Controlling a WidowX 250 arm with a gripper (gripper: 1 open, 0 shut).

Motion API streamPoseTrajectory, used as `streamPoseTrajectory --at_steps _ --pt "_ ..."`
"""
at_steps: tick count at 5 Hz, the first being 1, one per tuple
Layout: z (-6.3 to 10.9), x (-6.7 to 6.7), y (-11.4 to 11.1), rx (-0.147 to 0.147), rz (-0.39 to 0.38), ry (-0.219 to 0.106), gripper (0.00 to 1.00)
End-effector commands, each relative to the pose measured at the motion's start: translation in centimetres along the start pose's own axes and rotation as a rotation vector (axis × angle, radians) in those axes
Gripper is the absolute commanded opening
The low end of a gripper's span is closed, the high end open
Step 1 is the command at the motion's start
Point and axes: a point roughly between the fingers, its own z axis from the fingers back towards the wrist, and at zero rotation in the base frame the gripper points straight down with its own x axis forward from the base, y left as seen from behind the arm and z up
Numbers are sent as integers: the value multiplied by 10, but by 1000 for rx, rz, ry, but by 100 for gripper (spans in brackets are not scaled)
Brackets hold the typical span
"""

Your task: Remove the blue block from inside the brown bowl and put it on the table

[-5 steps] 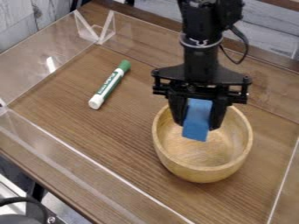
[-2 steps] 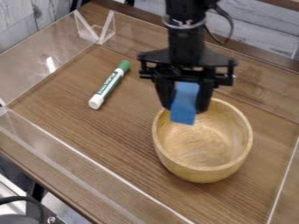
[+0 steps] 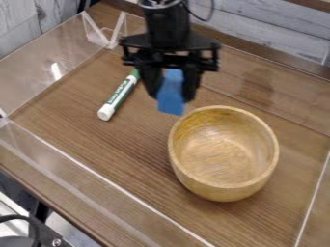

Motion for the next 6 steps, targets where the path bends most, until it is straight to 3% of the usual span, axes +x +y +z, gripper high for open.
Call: streamPoseTrajectory --at_steps 1,4,6 --pt "10 8 14 3 -34 -83 0" --pt "-13 10 37 64 -58 -122 0" --pt "-29 14 51 106 -57 -131 0"
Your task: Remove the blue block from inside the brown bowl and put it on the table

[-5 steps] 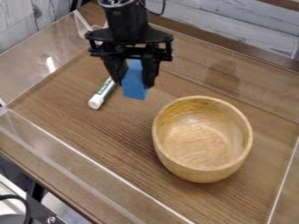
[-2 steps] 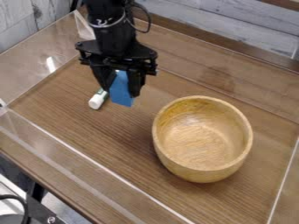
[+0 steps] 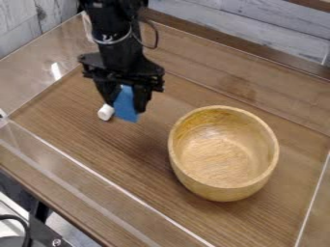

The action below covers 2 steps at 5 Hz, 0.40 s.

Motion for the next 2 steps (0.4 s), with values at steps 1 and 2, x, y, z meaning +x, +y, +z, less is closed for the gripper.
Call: streamPoseTrajectory --at_steps 1,2 --pt "-3 7 7 21 2 -39 0" --pt "-14 6 12 31 0 -36 0"
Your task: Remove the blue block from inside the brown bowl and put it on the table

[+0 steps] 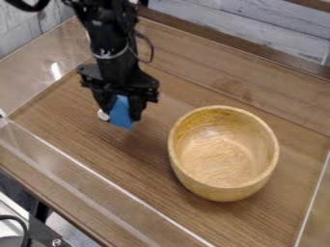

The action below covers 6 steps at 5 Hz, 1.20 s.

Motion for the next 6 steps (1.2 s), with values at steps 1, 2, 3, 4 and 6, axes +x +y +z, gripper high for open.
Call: streamPoseTrajectory --at_steps 1,2,3,4,6 --pt "-2 6 6 16 3 -29 0" --pt "-5 4 7 25 3 -27 100" --pt "-1 4 7 37 -4 -18 100" --pt "5 6 5 43 -10 -14 100" --pt "24 9 2 25 5 -6 100"
